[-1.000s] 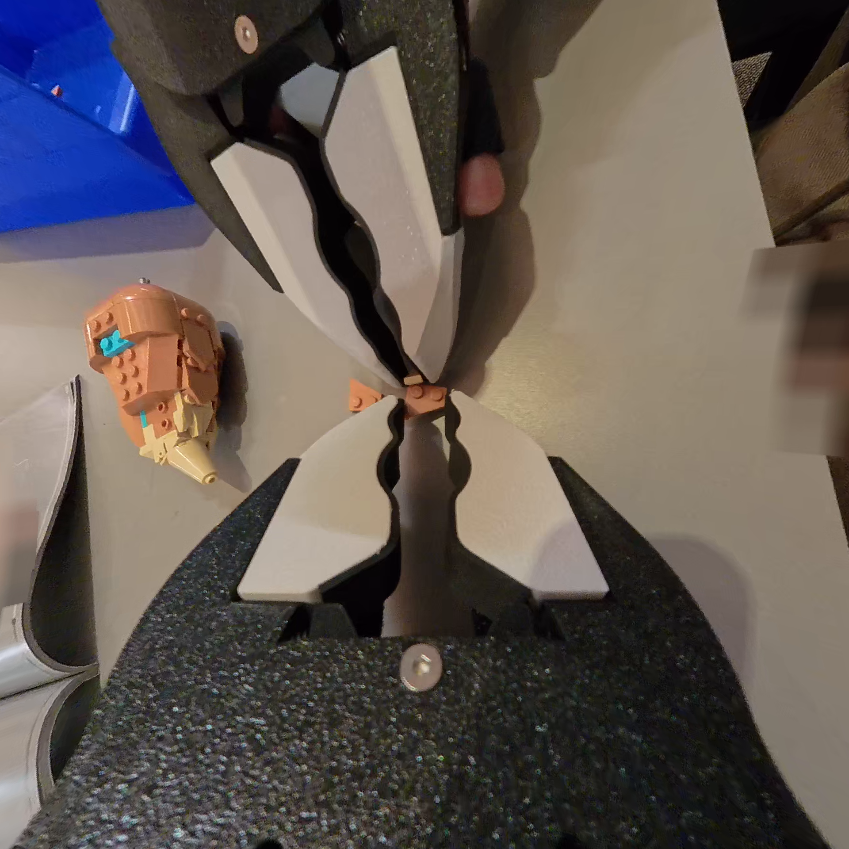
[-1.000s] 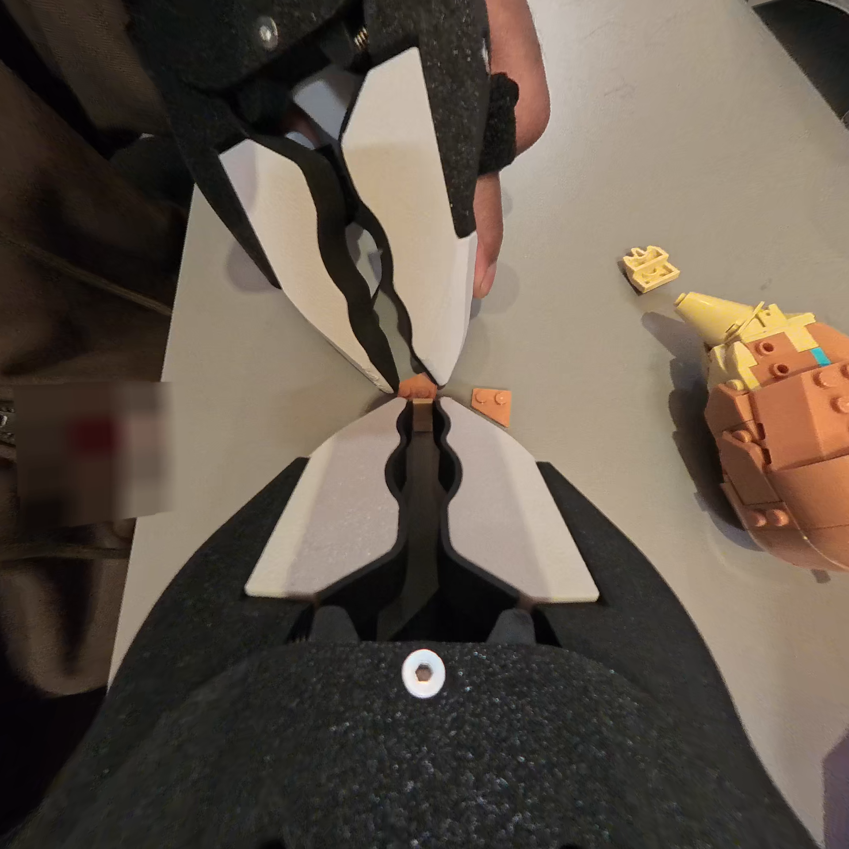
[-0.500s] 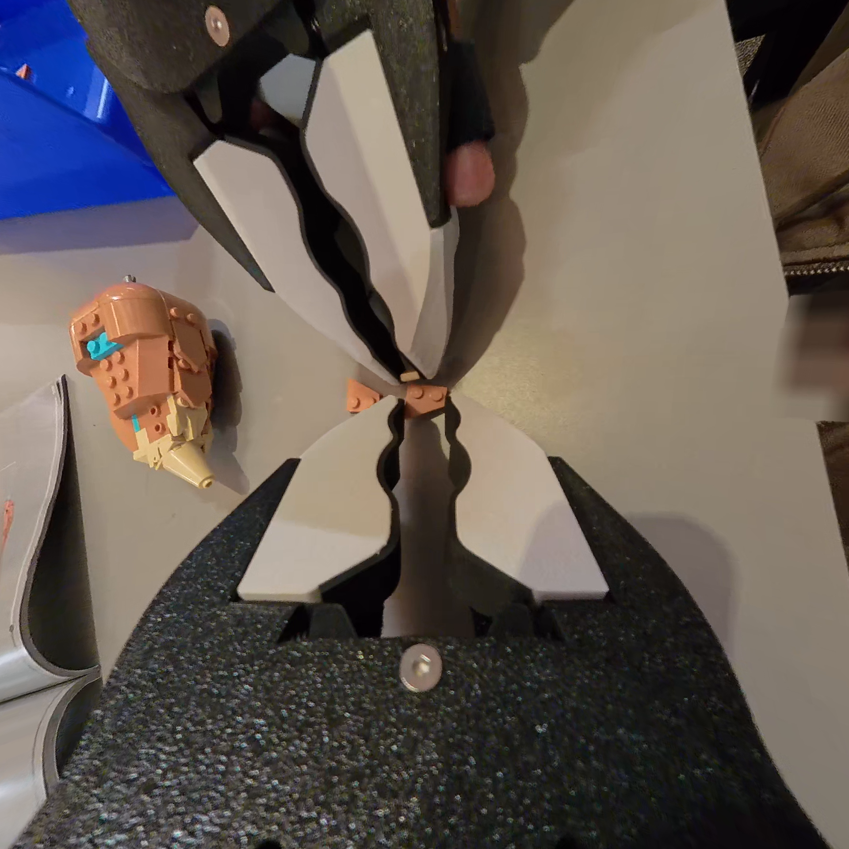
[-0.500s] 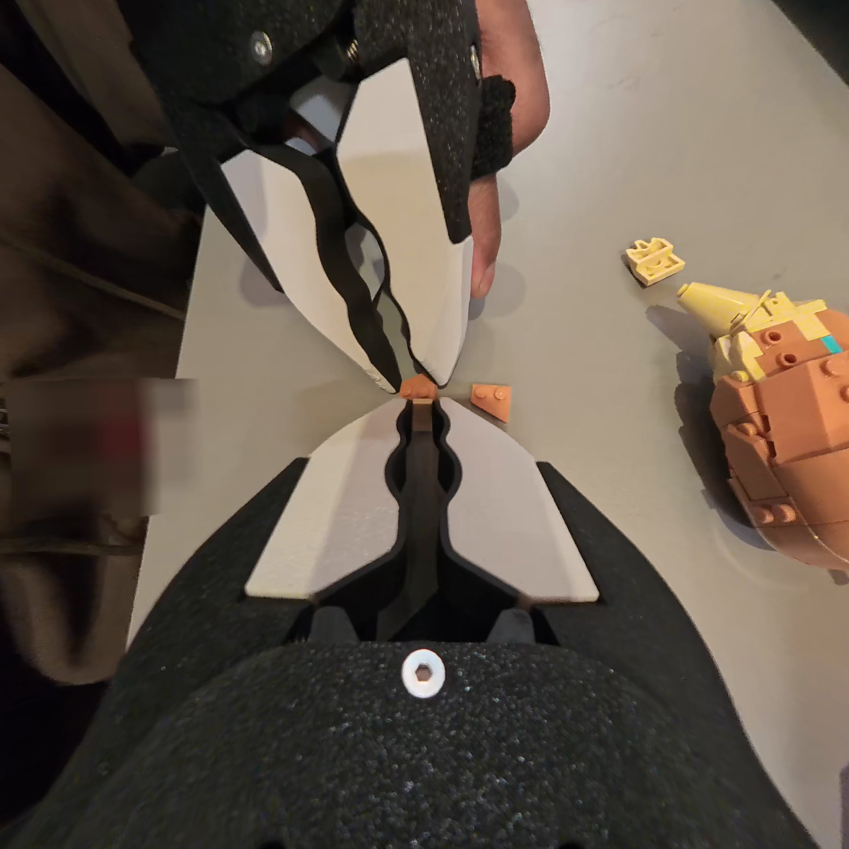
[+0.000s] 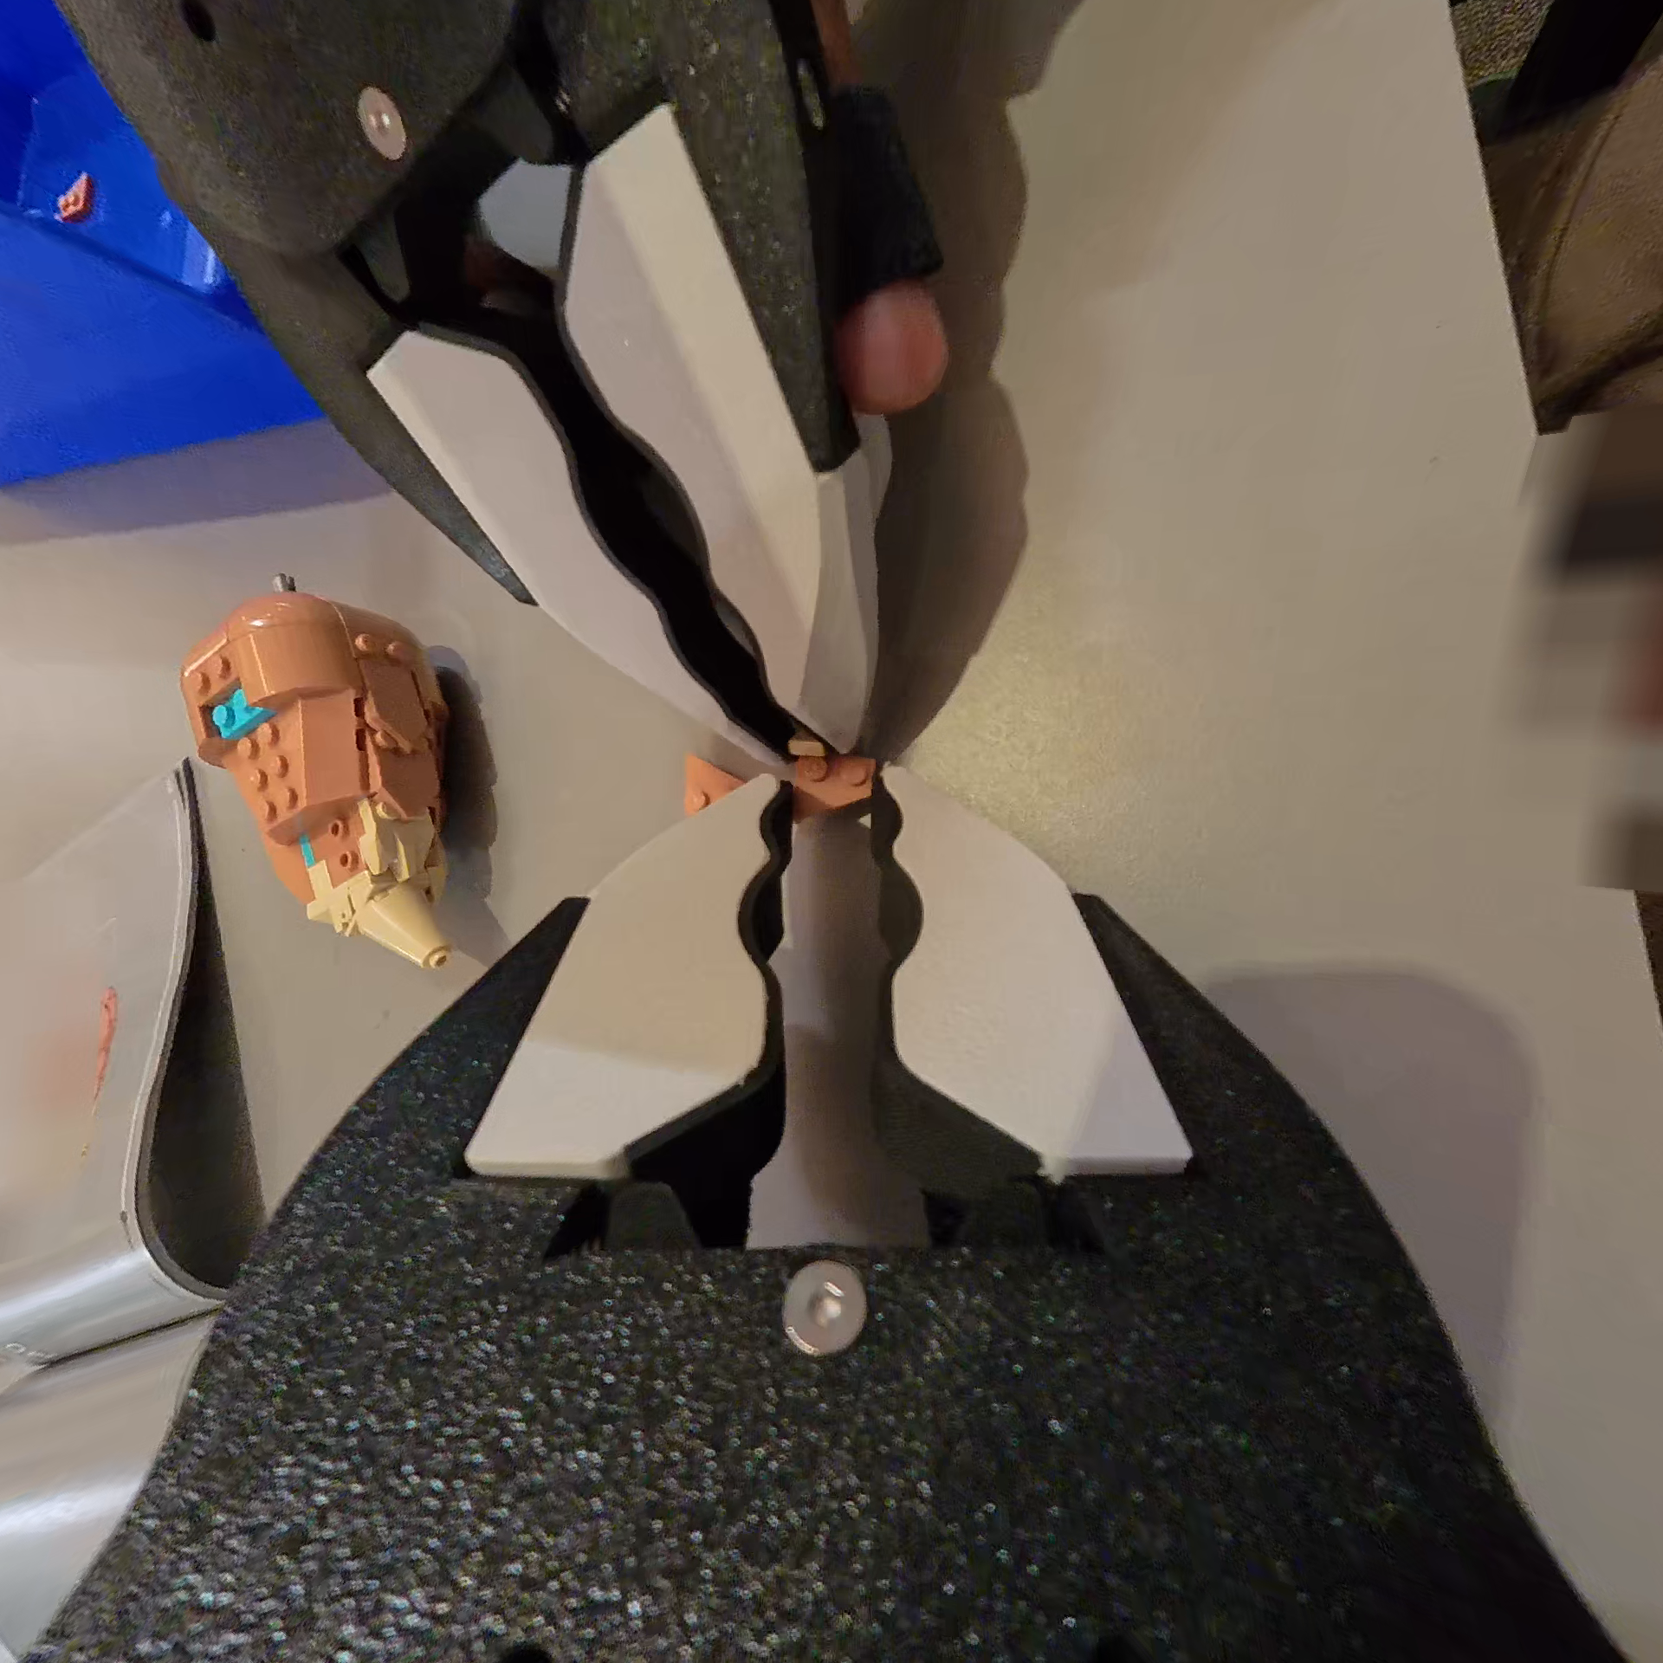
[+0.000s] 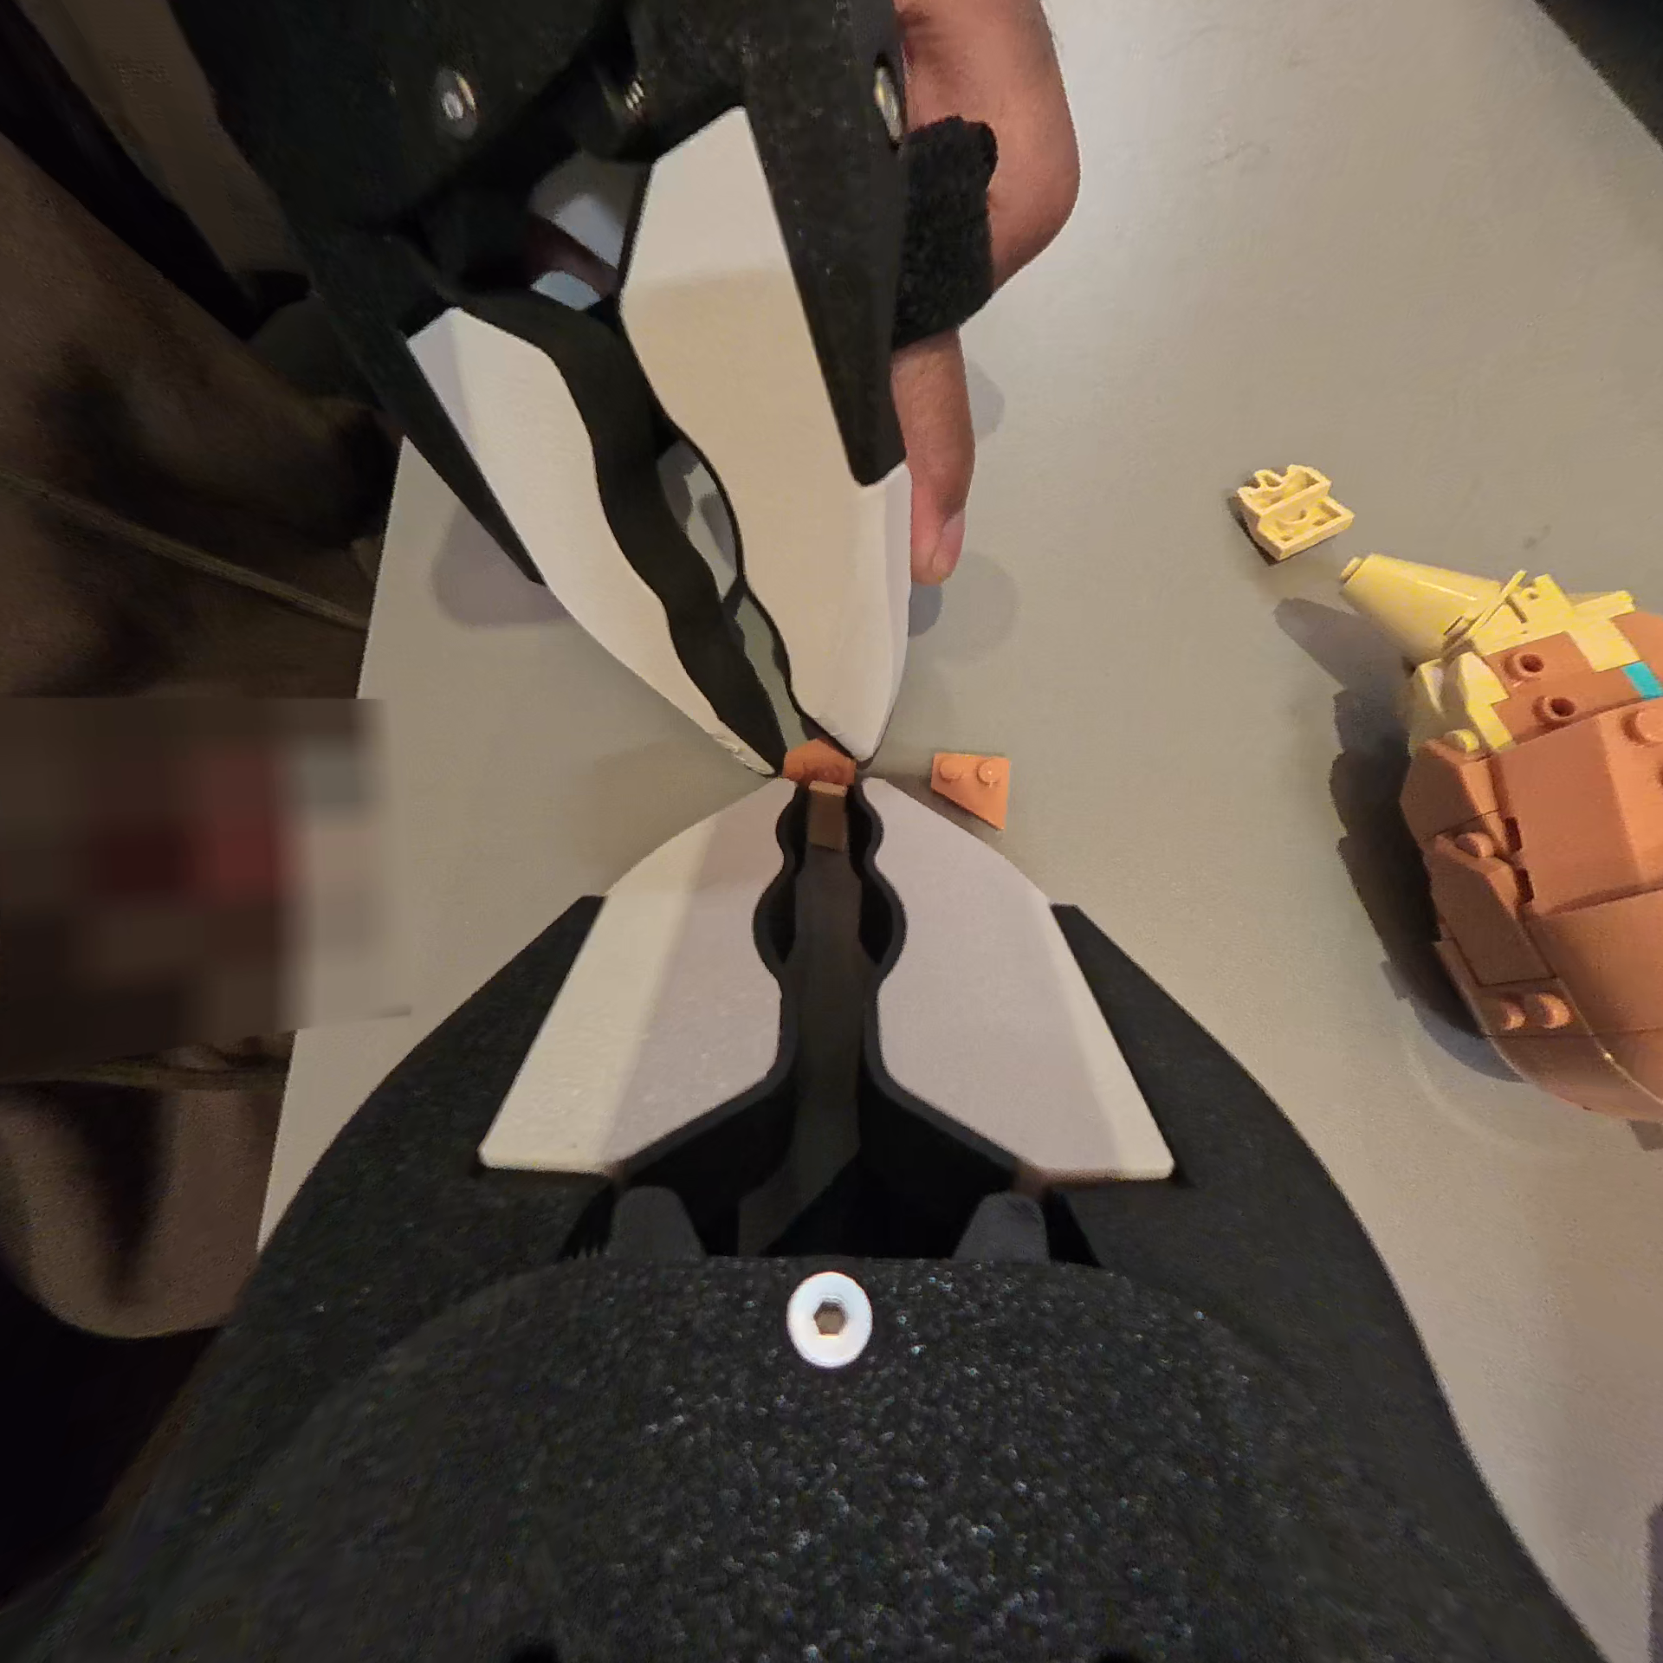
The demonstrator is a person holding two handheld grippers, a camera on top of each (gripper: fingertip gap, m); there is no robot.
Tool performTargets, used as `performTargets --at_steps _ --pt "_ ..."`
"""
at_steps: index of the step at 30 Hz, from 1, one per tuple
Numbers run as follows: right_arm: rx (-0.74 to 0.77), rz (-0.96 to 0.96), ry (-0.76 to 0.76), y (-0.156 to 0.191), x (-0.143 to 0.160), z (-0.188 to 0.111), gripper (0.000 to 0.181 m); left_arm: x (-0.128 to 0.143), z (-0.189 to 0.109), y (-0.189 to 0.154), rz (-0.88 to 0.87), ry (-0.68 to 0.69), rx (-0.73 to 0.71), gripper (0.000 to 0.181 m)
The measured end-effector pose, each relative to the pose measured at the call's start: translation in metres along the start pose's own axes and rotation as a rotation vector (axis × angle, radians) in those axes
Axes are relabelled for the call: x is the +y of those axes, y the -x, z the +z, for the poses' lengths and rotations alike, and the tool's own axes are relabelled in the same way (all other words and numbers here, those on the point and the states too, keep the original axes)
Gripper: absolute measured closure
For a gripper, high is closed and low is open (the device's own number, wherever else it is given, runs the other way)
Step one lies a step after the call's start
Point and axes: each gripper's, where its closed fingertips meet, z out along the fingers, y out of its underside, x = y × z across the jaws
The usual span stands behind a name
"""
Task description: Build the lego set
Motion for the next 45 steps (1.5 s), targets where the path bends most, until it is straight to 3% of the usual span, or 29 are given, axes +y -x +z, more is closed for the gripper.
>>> performTargets --at_steps 37,45 --pt "0.043 -0.050 -0.008 -0.0026 -0.0007 -0.0007 0.173 -0.0053 -0.0021 0.0024 0.167 -0.068 -0.077 0.165" --pt "0.064 -0.053 -0.005 -0.0048 0.0005 -0.0009 0.170 -0.0041 -0.0012 0.0011 0.154 -0.069 -0.068 0.176"
